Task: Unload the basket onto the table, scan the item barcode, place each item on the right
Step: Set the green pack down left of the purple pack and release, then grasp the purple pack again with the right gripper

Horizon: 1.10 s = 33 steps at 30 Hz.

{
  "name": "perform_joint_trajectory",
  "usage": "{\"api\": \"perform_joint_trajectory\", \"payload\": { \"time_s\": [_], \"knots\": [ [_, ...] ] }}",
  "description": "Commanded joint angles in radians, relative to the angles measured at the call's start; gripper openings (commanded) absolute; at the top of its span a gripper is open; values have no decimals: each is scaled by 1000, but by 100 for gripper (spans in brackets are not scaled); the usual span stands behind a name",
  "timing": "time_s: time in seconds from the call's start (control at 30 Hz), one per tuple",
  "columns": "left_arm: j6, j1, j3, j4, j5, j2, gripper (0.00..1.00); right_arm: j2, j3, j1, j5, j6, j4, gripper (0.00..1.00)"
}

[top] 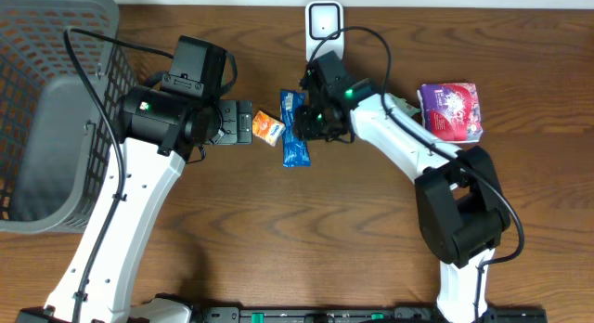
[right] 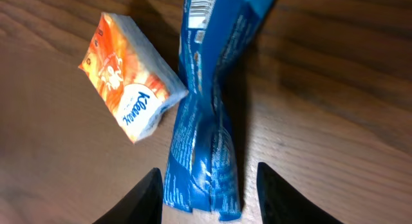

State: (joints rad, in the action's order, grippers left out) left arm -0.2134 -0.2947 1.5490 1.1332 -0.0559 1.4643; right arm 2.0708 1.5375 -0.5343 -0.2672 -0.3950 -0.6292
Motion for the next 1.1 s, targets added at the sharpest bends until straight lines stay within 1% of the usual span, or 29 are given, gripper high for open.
{"api": "perform_joint_trajectory", "payload": {
  "time_s": [0.0, 0.13, 0.17, 0.23, 0.3, 0.37, 0.4, 0.5, 0.53, 0.57, 0.6, 0.63, 0.73, 0.8, 0.83, 0.87, 0.93, 0.97, 1.0, 1.03, 1.07],
  "knots": [
    [-10, 4, 5, 4, -9, 5, 98, 11, -62, -32, 60, -43, 51, 41],
    [-10, 4, 5, 4, -9, 5, 98, 11, -122, -48, 102, -72, 123, 35],
    [-10, 4, 5, 4, -9, 5, 98, 11, -128, -48, 105, -72, 128, 29],
    [-10, 4, 5, 4, -9, 5, 98, 11, -128, -45, 132, -72, 118, 26],
    [-10, 4, 5, 4, -9, 5, 98, 1, -116, -34, 156, -72, 92, 25],
    [-10, 4, 5, 4, -9, 5, 98, -10, -88, -19, 187, -72, 43, 22],
    [-10, 4, 5, 4, -9, 5, 98, -23, -44, -1, 234, -72, -25, 22],
    [-10, 4, 5, 4, -9, 5, 98, -43, 23, 27, 281, -69, -122, 27],
    [-10, 4, 5, 4, -9, 5, 98, -52, 47, 36, 281, -62, -153, 32],
    [-10, 4, 5, 4, -9, 5, 98, -61, 63, 40, 281, -50, -171, 45],
    [-10, 4, 5, 4, -9, 5, 98, -66, 71, 43, 285, -35, -179, 54],
    [-10, 4, 5, 4, -9, 5, 98, -77, 83, 50, 302, -23, -196, 58],
    [-10, 4, 5, 4, -9, 5, 98, -107, 106, 92, 350, -23, -233, 63],
    [-10, 4, 5, 4, -9, 5, 98, -148, 116, 174, 352, -23, -261, 64],
    [-10, 4, 5, 4, -9, 5, 98, -156, 117, 200, 352, -23, -267, 68],
    [-10, 4, 5, 4, -9, 5, 98, -174, 117, 267, 348, -9, -281, 77],
    [-10, 4, 5, 4, -9, 5, 98, -184, 117, 344, 344, 31, -303, 78],
    [-10, 4, 5, 4, -9, 5, 98, -184, 117, 424, 345, 79, -329, 79],
    [-10, 4, 5, 4, -9, 5, 98, -180, 116, 471, 345, 106, -340, 79],
    [-10, 4, 5, 4, -9, 5, 98, -171, 111, 538, 344, 163, -341, 75],
    [-10, 4, 5, 4, -9, 5, 98, -168, 106, 562, 344, 177, -340, 75]
  ]
}}
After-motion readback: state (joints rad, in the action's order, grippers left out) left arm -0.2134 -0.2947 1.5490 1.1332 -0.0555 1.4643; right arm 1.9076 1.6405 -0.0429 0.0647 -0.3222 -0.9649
